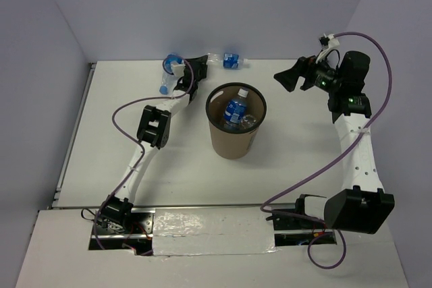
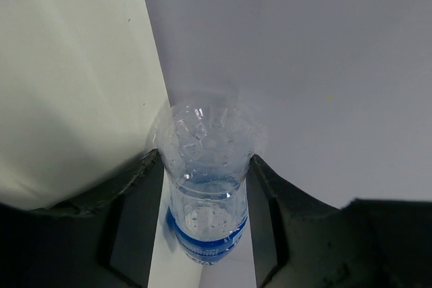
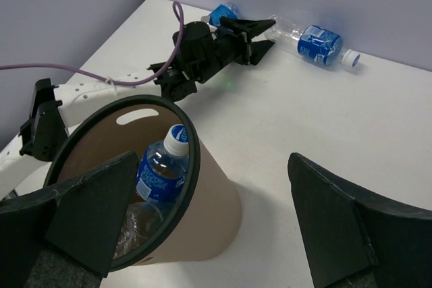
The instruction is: Put the plastic bottles in the bin
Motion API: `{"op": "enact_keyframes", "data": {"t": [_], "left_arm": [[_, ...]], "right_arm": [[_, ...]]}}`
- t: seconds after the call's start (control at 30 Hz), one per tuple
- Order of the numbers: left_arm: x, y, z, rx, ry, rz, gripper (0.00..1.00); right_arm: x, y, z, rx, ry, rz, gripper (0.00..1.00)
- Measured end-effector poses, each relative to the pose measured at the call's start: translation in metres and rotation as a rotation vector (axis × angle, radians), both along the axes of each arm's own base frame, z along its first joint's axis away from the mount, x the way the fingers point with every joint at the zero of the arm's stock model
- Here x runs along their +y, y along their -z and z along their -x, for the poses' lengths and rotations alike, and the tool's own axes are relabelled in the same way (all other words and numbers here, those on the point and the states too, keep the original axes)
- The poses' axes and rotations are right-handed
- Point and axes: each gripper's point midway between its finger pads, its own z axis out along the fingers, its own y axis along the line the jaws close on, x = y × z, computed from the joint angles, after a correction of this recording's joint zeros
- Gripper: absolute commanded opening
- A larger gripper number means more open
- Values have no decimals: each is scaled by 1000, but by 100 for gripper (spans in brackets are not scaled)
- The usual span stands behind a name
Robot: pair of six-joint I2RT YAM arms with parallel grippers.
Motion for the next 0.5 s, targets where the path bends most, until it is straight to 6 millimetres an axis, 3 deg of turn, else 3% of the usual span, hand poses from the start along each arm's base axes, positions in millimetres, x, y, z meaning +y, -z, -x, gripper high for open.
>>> {"op": "enact_keyframes", "data": {"t": [0.07,0.2,0.33,0.5], "left_arm": [[1,0,0,-18,16,-8,33],[8,-3,2,-40,54,-32,15],[27,-7,6,-44,75,-69,5],[53,-27,13,-60,99,-175,1]], "right_arm": [[0,1,2,-2,0,0,99],[0,4,6,-1,-2,-1,99],[1,5,10,-2,-7,-1,98],[2,5,16,-11,-10,2,99]]}}
